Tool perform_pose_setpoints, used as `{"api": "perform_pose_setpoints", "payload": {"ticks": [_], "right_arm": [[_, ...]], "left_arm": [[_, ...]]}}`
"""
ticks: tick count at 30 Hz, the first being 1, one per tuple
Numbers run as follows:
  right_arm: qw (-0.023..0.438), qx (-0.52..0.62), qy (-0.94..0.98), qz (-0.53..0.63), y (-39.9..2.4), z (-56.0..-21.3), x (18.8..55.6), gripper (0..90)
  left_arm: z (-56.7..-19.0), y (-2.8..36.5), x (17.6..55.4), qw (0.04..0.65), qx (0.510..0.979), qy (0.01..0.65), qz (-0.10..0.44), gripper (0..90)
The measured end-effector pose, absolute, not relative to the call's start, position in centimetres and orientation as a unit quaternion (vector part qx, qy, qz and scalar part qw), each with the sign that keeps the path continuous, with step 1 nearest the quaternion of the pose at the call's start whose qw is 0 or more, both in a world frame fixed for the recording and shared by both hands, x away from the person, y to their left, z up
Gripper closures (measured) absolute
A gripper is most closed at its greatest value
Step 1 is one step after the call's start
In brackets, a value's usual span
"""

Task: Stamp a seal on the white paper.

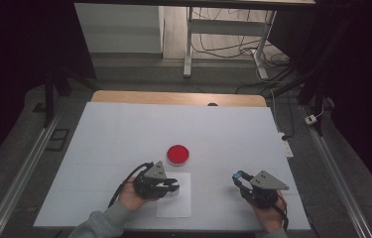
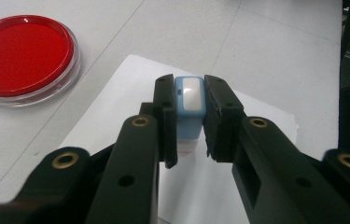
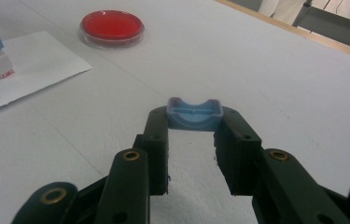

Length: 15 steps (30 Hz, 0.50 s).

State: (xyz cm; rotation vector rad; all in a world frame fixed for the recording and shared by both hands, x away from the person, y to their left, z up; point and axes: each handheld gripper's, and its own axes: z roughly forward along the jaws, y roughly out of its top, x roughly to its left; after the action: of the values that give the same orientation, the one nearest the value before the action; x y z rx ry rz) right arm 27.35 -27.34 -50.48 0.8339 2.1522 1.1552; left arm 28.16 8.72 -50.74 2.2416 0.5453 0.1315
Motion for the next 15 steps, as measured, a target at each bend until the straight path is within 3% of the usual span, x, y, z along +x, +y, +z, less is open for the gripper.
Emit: {"api": "perform_pose_setpoints", "payload": {"ticks": [15], "right_arm": [[0.276, 0.309, 0.803, 0.429, -27.26, -50.5, 27.35, 65.8]], "left_arm": [[-50.93, 8.43, 27.77, 0.385, 0.896, 0.213, 0.064, 76.2]]}}
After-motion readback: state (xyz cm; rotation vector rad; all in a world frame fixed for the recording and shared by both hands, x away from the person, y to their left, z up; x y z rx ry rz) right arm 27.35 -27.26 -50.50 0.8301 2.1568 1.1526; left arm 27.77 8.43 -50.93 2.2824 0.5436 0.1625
